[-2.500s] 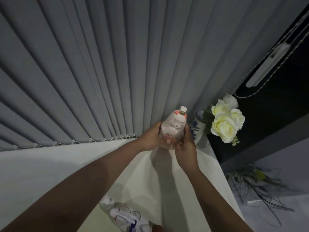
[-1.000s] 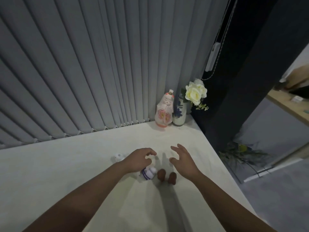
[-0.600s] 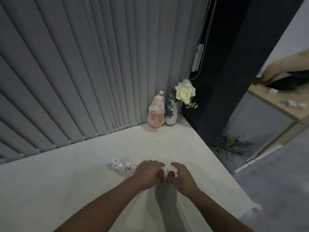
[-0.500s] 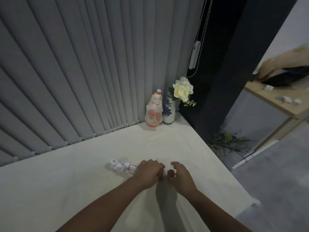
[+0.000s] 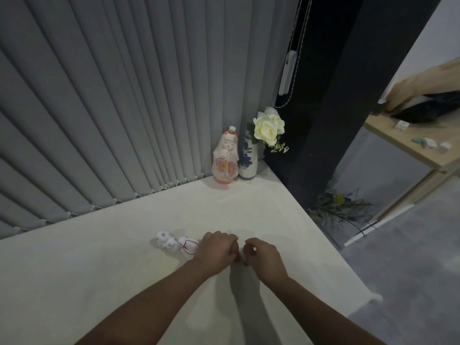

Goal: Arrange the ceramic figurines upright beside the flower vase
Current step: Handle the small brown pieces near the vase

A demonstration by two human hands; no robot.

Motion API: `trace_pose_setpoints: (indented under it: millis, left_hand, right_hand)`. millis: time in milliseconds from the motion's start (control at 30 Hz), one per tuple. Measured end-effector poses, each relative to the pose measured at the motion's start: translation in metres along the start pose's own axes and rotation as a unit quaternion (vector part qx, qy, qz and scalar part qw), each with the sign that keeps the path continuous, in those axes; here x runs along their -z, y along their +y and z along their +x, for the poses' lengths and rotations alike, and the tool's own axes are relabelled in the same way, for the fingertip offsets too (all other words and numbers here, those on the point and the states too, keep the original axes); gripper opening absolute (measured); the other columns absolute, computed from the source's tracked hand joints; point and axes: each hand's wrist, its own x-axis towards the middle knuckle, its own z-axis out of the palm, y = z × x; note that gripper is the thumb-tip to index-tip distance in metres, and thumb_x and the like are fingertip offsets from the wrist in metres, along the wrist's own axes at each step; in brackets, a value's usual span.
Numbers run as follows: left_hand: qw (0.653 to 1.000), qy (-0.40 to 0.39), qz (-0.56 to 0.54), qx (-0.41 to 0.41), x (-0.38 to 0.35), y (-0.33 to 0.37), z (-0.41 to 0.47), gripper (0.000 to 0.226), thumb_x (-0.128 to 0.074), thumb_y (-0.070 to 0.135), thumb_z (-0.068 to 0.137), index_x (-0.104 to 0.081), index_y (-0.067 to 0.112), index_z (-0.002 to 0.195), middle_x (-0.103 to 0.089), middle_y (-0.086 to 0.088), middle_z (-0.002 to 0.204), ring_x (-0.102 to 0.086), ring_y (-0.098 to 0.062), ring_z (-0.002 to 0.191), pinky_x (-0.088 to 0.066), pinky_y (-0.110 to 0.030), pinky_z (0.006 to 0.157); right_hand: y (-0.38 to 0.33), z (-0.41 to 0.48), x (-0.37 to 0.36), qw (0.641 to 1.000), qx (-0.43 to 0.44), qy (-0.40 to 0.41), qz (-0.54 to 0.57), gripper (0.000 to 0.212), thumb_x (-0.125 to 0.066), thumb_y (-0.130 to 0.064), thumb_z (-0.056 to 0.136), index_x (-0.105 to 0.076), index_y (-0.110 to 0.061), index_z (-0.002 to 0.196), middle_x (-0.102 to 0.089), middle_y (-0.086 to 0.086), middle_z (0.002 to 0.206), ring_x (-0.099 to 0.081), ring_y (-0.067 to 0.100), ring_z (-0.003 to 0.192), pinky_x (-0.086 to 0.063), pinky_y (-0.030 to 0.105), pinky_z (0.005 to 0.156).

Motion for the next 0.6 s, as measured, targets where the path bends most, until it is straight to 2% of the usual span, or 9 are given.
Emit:
trace_pose_setpoints:
  millis: [167, 367, 500, 600]
  left_hand:
    - [0.997, 0.031, -0.045, 0.056, 0.006, 0.011, 0.006, 0.019, -0.058, 0.035, 0.076, -0.062, 0.022, 0.090, -0.071, 0.001, 0.092, -0.060, -0.022, 0.091, -0.043, -0.036, 0.081]
    - [0.990, 0.065, -0.057, 0.116, 0.011, 0.038, 0.027, 0.029, -0.064, 0.038, 0.079, -0.064, 0.023, 0.103, -0.072, 0.003, 0.100, -0.060, -0.022, 0.098, -0.043, -0.036, 0.084]
    - [0.980, 0.105, -0.068, 0.155, 0.012, 0.063, 0.048, 0.027, -0.065, 0.037, 0.079, -0.066, 0.021, 0.101, -0.073, 0.004, 0.096, -0.060, -0.022, 0.095, -0.045, -0.035, 0.083]
    - [0.974, 0.105, -0.075, 0.186, 0.010, 0.081, 0.059, 0.027, -0.065, 0.037, 0.080, -0.065, 0.020, 0.102, -0.073, 0.003, 0.097, -0.059, -0.022, 0.096, -0.044, -0.035, 0.084]
  right_hand:
    - [0.007, 0.016, 0.018, 1.000, 0.028, -0.011, 0.005, 0.021, -0.058, 0.000, 0.077, -0.065, -0.008, 0.095, -0.072, 0.003, 0.080, -0.066, 0.022, 0.080, -0.055, 0.038, 0.082]
    - [0.015, 0.047, 0.064, 0.996, 0.083, -0.040, -0.004, 0.019, -0.058, -0.003, 0.080, -0.063, -0.008, 0.098, -0.072, 0.005, 0.082, -0.066, 0.023, 0.082, -0.055, 0.039, 0.085]
    - [0.026, 0.066, 0.095, 0.990, 0.125, -0.067, -0.014, 0.020, -0.058, -0.003, 0.080, -0.064, -0.007, 0.099, -0.073, 0.004, 0.084, -0.067, 0.022, 0.084, -0.055, 0.037, 0.084]
    - [0.040, 0.080, 0.115, 0.986, 0.136, -0.091, -0.031, 0.023, -0.056, -0.003, 0.080, -0.064, -0.012, 0.100, -0.073, 0.001, 0.085, -0.067, 0.020, 0.085, -0.055, 0.034, 0.084]
